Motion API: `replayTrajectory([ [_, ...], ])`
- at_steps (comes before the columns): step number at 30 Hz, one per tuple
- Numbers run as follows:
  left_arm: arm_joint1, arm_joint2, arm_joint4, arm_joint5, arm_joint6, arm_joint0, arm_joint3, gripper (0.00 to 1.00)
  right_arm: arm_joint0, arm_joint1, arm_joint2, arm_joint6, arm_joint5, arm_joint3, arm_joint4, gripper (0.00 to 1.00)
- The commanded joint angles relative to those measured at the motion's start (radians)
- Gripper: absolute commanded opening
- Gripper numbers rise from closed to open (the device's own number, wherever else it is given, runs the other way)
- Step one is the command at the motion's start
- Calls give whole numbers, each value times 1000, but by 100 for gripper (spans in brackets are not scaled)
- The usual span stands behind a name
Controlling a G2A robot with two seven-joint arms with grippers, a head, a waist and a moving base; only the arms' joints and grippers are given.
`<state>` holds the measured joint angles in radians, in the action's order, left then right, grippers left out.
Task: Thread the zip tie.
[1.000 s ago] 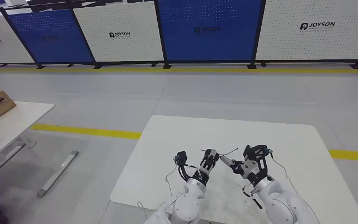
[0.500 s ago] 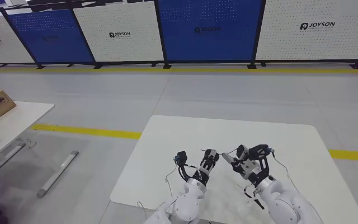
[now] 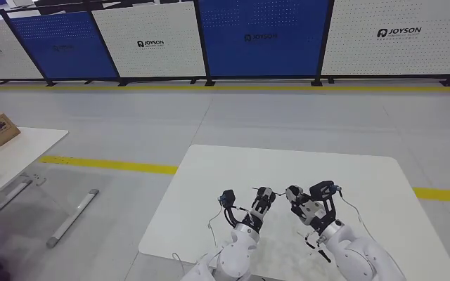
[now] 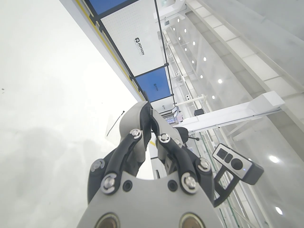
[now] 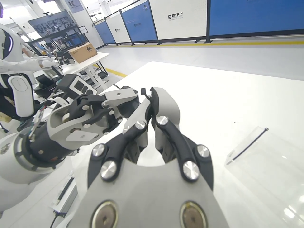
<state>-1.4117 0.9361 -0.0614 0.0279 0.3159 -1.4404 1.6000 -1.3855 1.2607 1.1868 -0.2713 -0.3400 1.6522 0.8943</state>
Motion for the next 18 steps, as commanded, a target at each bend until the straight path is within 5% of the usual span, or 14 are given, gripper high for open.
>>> replayTrajectory([
  [1,0,0,0,0,0,0,0,0,1,-2,-3,1,0,-1,-1,0],
  [18,3,13,8,-24,-68,-20,22,0,-2,-18,-10,5,0,12,0,0],
])
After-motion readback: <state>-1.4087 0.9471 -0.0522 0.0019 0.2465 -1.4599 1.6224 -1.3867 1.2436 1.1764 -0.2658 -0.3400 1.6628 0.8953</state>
